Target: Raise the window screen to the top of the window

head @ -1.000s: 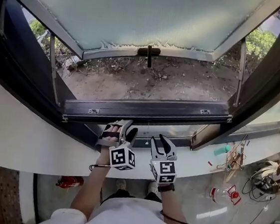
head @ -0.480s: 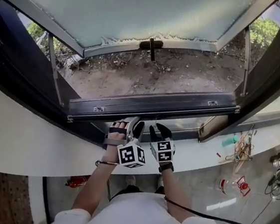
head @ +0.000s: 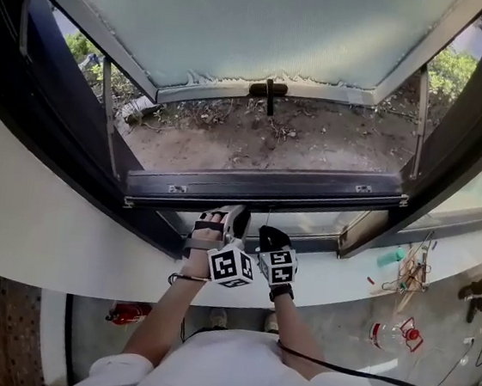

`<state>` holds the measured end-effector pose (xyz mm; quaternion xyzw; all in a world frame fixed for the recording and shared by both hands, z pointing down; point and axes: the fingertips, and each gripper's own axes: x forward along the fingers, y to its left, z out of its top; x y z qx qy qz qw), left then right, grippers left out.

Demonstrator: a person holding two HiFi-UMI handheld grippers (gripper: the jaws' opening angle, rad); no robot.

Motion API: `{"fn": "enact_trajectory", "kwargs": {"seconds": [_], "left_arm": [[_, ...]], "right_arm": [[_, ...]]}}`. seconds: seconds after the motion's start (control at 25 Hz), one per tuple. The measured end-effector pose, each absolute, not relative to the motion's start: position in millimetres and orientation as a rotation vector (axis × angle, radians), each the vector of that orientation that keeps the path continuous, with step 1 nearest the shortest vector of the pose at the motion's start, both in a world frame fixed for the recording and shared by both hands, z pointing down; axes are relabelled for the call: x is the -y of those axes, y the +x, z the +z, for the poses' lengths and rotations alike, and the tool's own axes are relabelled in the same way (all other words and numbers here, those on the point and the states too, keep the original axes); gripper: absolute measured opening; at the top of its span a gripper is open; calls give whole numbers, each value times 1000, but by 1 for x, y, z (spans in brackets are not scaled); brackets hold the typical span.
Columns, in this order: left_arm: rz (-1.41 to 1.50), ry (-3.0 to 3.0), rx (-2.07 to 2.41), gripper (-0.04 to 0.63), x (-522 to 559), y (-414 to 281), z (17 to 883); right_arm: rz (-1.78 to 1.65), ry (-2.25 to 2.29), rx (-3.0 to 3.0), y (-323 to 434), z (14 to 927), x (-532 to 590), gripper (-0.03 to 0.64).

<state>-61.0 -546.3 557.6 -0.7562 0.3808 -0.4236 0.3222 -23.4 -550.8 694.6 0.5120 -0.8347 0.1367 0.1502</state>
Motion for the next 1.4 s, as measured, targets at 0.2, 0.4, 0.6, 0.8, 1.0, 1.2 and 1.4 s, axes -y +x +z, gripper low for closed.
{"fn": "enact_trajectory", "kwargs": {"seconds": [0.2,0.4,0.6,0.8,1.0,1.2,1.4], "left_arm": [[-1016,-2004,-1037,75,543,-63,539],[-794,-2020,-1171,75,546,-63,459],[-705,-2036,-1184,75,543,-64,425],[-648,-2053,-1172,75,541,-65,410],[-612,-2035,-1143,75,537,-66,397],[-530,-2025,-1193,75,524,-73,393],[-341,-2335,-1381,75,507,-100,434]], "right_arm": [[447,1448,2312,-9,719,532,0],[635,1424,2191,11,788,492,0],[592,1396,2231,7,785,486,0],[502,1372,2269,-4,770,483,0],[438,1348,2288,-11,759,481,0],[407,1366,2311,-11,747,481,0],[362,1384,2353,-18,729,485,0]]}}
